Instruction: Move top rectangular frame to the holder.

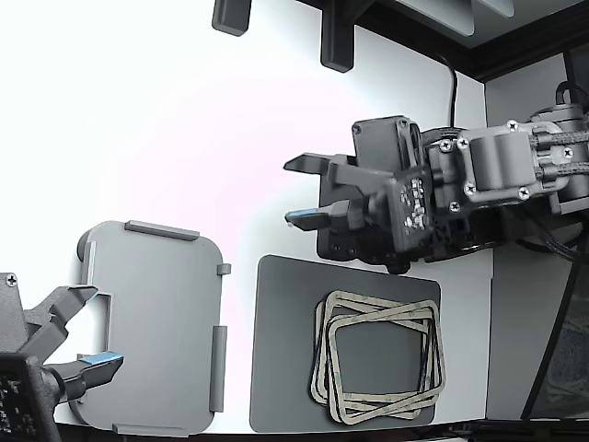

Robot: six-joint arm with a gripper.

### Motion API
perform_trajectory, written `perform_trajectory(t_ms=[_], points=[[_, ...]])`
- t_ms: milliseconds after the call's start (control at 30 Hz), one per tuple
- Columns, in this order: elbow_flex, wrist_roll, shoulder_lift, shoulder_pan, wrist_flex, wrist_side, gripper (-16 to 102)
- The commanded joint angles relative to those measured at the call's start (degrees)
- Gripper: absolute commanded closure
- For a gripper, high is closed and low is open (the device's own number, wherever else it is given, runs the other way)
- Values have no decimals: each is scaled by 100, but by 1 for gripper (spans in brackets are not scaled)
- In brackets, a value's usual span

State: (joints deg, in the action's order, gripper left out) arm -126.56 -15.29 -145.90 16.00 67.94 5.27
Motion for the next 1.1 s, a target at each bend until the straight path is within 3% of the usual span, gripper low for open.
perform_trajectory(t_ms=[0, 267, 367, 500, 633, 733, 900, 1067], points=[[633, -659, 193, 668, 255, 149, -14], [993, -571, 888, 2514, 369, 642, -8], [1239, -237, 1362, 3190, 527, 1099, -2], [1661, -211, 2109, 3867, 993, 1433, -5], [1986, -211, 2733, 4359, 1257, 1134, -11], [2118, -105, 2997, 4746, 1266, 949, -7], [2892, 70, 3753, 4913, 1661, 88, -10], [3437, 185, 4324, 5177, 2004, -79, -4]])
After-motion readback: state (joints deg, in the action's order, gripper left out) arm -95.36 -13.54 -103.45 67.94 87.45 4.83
